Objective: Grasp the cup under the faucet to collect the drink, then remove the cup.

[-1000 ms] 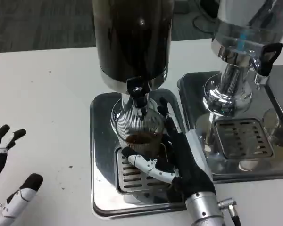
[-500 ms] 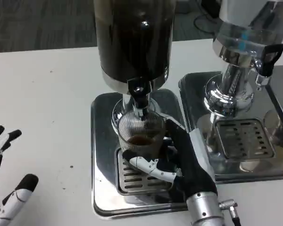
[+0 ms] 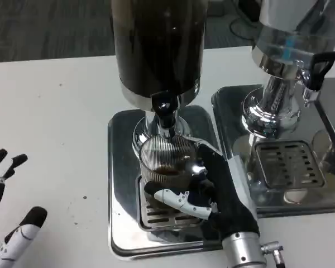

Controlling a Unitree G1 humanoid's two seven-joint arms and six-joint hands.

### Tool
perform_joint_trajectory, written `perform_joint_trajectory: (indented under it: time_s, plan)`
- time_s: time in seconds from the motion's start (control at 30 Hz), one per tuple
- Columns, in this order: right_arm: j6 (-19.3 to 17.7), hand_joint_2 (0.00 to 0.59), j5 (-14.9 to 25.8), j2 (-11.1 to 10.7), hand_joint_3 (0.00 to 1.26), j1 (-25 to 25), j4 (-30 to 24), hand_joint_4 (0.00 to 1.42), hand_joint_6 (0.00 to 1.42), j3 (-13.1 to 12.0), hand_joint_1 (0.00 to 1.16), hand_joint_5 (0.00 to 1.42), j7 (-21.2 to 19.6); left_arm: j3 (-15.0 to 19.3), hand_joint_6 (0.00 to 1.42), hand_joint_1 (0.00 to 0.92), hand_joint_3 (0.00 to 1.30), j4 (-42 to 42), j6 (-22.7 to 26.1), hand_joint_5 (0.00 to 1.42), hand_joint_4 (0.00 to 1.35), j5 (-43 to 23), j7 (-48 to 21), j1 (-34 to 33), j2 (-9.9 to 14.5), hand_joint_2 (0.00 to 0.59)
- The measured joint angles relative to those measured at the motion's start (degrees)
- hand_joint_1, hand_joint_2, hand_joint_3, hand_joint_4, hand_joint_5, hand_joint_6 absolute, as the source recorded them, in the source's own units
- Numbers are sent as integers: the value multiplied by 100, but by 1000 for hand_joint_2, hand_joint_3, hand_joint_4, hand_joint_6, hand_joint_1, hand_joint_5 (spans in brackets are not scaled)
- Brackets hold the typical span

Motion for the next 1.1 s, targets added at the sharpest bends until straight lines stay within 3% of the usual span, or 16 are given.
perform_joint_trajectory:
  time_s: [0.33, 0.5, 0.73, 1.1]
  plan:
    - [-216, 180, -257, 0, 540, 194, 39, 568, 1131, -26, 919, 719, -477, -146, 30, 0, 156, 53, 4, 144, 0, -1, -98, -86, -23, 200]
    - [-236, 172, -695, -22, 558, 349, -90, 586, 1160, -5, 923, 742, -855, -229, 36, 0, 153, 93, 5, 144, 0, 0, -155, -138, -21, 200]
    - [-307, 170, -680, -15, 573, 522, -177, 585, 1183, -49, 927, 753, -907, -271, 29, 0, 141, 231, 27, 137, 0, 0, -261, -282, -11, 198]
    - [-358, 170, -821, -159, 587, 1112, -988, 602, 1196, -135, 927, 768, -844, -484, 12, 0, 106, 148, 269, 100, 0, 298, -313, -305, 188, 194]
